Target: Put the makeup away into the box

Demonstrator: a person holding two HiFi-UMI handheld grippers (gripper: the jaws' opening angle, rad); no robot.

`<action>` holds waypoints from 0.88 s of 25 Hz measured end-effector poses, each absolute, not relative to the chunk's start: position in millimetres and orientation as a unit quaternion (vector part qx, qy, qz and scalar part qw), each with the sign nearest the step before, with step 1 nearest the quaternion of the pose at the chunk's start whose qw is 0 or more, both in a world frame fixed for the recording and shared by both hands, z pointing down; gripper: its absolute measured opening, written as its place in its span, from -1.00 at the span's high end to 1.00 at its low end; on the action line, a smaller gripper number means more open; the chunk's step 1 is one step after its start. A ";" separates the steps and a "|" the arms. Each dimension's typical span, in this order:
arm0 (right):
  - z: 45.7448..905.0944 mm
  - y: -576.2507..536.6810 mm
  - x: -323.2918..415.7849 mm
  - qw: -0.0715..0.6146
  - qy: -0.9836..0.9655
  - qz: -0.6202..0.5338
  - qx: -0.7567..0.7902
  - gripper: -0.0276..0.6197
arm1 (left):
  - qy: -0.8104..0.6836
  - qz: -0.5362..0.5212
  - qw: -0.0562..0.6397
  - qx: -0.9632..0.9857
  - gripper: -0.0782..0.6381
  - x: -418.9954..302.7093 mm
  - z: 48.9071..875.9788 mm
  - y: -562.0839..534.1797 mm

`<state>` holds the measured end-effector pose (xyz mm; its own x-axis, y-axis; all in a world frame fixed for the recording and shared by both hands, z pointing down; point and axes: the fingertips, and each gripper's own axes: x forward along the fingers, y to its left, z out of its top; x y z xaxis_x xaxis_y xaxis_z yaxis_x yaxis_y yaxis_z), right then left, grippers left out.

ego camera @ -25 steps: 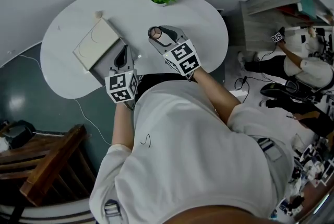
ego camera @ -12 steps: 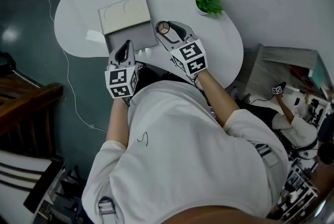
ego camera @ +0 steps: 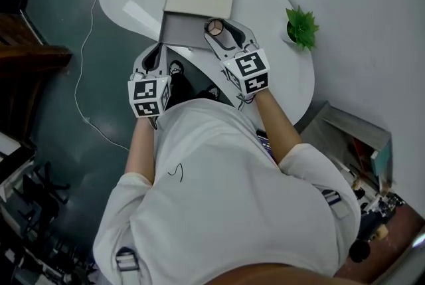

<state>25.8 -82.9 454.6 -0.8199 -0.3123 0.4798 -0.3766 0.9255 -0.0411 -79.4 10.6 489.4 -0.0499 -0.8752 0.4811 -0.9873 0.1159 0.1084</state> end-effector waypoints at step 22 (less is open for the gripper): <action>514.0 -57.1 -80.5 0.374 -0.928 -0.001 -0.004 0.26 | -0.744 0.090 0.302 0.589 0.73 -143.4 545.1 46.5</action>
<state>-80.5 -57.1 514.0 -0.7209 0.0069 0.6930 0.0078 1.0000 -0.0018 -143.4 46.5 545.1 -0.1233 -0.8231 0.5543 -0.9312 0.2891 0.2221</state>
